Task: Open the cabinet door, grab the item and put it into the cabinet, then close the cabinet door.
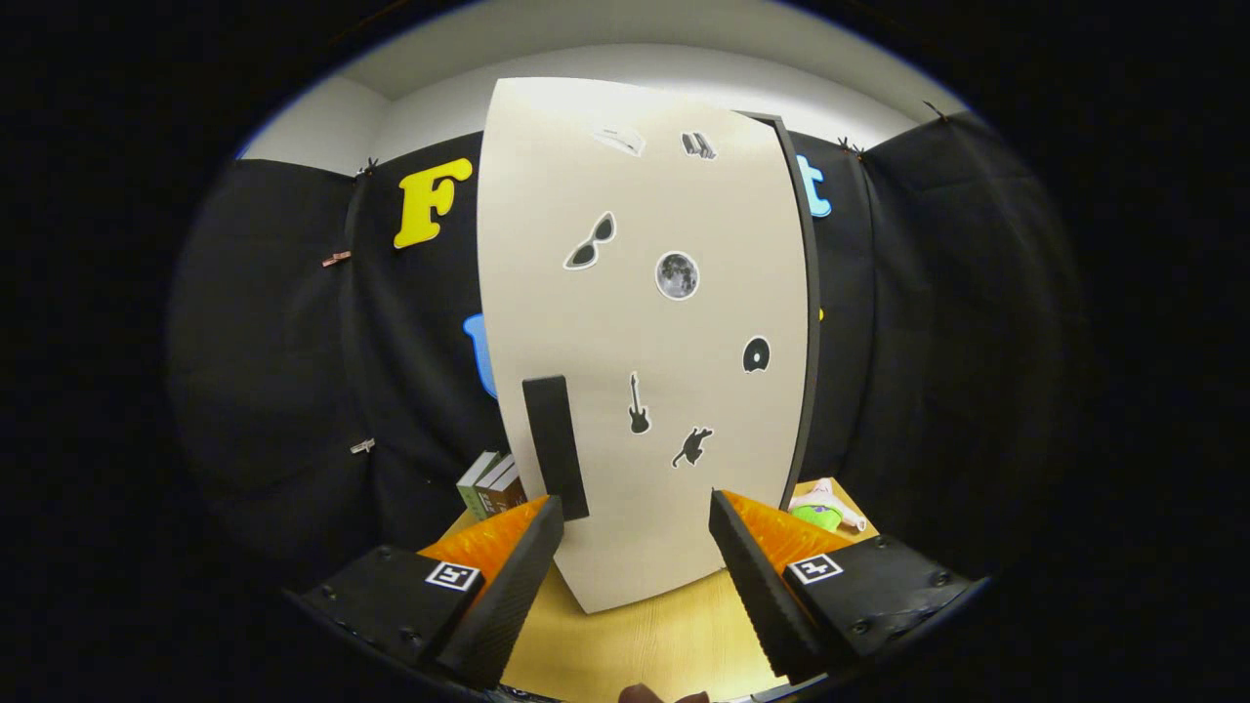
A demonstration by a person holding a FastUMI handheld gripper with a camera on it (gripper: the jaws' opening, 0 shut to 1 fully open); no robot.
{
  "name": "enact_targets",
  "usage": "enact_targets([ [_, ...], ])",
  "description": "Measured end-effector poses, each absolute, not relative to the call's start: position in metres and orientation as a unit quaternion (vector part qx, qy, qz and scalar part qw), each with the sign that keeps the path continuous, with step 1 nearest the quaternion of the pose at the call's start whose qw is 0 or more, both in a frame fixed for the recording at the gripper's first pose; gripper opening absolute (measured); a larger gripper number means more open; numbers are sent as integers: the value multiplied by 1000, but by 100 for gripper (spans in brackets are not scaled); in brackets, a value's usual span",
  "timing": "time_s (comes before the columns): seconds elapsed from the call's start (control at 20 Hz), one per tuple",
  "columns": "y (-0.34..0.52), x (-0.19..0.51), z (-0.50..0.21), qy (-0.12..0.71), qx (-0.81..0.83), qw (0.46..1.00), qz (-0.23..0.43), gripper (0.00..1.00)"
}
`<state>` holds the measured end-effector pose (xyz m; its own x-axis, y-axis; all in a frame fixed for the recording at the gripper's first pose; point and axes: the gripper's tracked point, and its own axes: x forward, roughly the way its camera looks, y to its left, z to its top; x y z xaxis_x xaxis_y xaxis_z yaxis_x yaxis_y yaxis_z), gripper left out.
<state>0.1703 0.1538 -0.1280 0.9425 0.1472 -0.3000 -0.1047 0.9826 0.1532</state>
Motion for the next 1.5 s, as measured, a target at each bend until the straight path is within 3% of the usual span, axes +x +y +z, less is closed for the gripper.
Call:
enact_targets([
  [1.5,141,172,-121,151,73,985,46,98],
])
